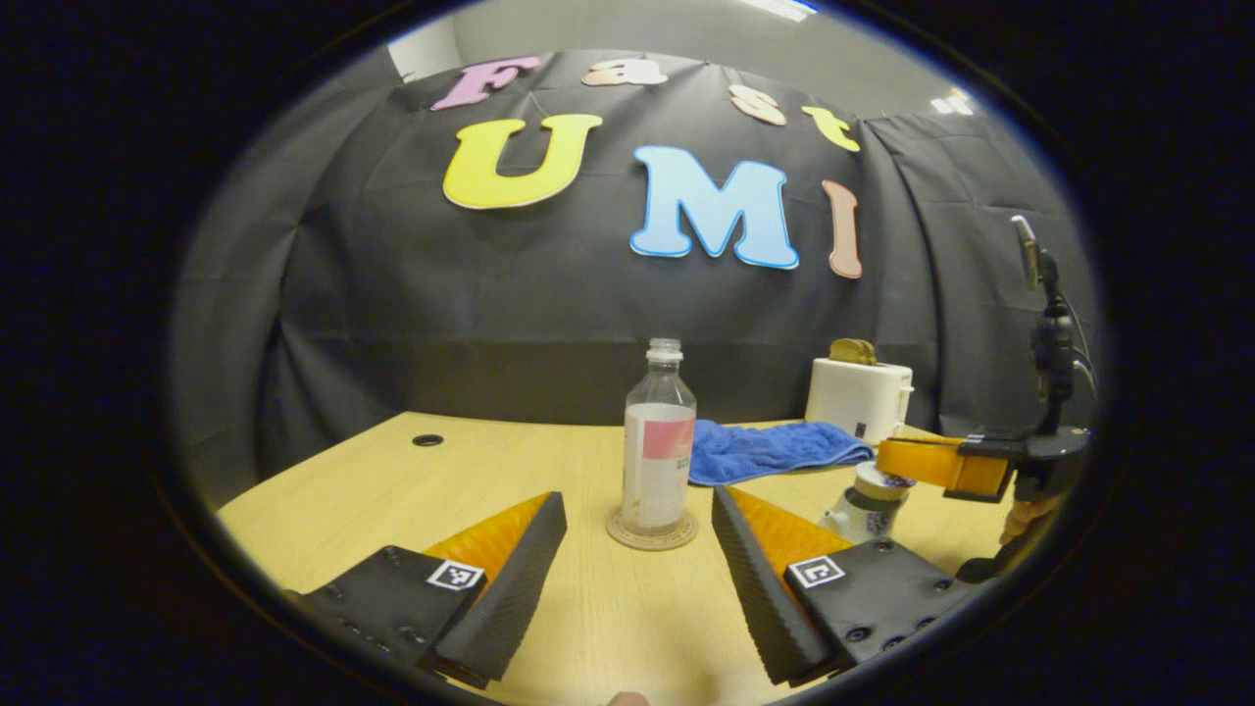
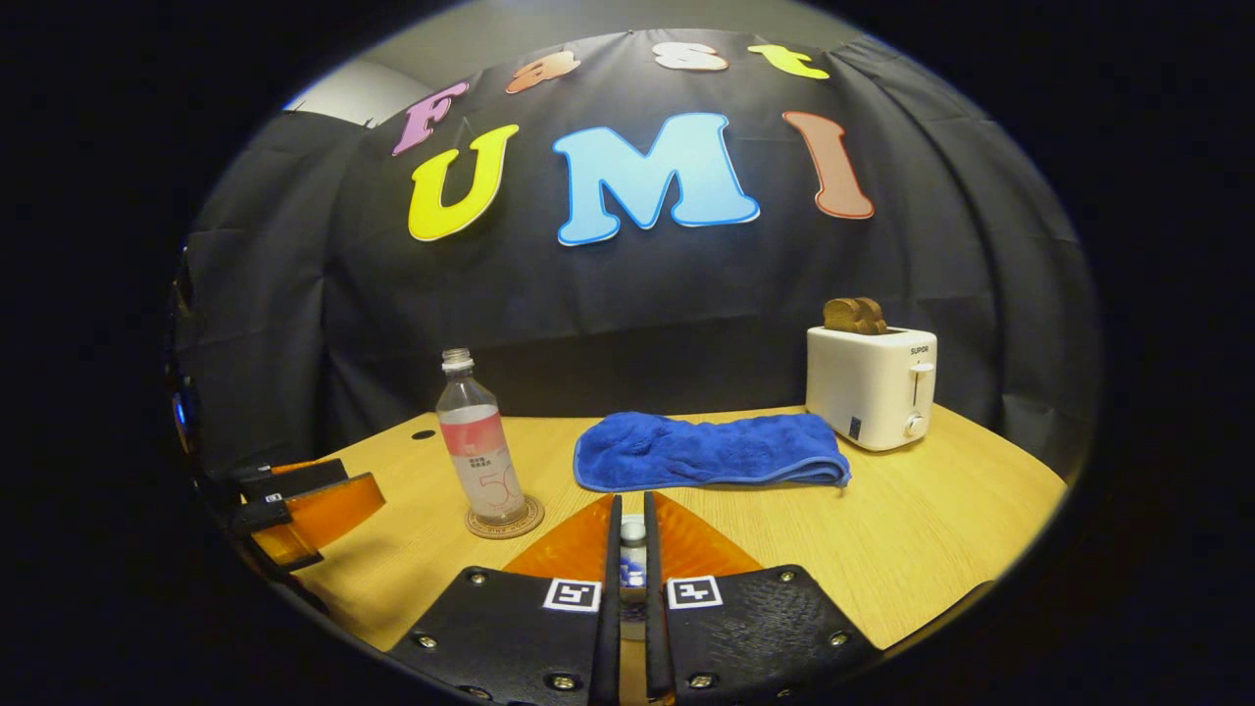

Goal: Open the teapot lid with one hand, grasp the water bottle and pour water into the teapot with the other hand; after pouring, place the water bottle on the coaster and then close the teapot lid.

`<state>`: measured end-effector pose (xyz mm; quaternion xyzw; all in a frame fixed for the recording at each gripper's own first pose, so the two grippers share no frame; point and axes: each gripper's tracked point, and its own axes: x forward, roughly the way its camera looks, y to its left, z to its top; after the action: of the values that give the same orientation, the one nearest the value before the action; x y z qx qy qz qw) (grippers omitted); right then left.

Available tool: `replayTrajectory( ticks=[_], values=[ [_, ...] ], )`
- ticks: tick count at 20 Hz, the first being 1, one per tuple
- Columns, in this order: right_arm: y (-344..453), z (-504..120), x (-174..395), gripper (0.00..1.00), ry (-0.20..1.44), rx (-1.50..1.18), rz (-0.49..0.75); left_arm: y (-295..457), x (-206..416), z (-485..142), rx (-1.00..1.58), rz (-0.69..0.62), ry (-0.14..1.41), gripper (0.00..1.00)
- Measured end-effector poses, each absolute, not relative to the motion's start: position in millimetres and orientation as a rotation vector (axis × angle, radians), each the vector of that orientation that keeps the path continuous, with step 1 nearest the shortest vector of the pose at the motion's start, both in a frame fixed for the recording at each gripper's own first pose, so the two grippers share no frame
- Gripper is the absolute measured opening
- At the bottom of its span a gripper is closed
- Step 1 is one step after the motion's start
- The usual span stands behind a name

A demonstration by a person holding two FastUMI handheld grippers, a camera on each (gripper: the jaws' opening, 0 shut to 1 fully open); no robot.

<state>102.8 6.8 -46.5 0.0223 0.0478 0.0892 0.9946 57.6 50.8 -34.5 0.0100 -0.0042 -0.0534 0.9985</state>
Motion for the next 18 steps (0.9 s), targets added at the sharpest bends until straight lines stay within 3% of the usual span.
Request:
replayTrajectory(
  ticks=[17,18],
  values=[
    [1.9,-68.4,106.0,0.11,0.117,-0.007,0.139,37.5,15.3,-46.6,0.008,-0.082,-0.040,1.00],
    [1.3,-62.2,99.4,0.19,0.111,-0.011,0.137,37.9,13.6,-49.4,0.007,-0.076,-0.036,1.00]
  ],
)
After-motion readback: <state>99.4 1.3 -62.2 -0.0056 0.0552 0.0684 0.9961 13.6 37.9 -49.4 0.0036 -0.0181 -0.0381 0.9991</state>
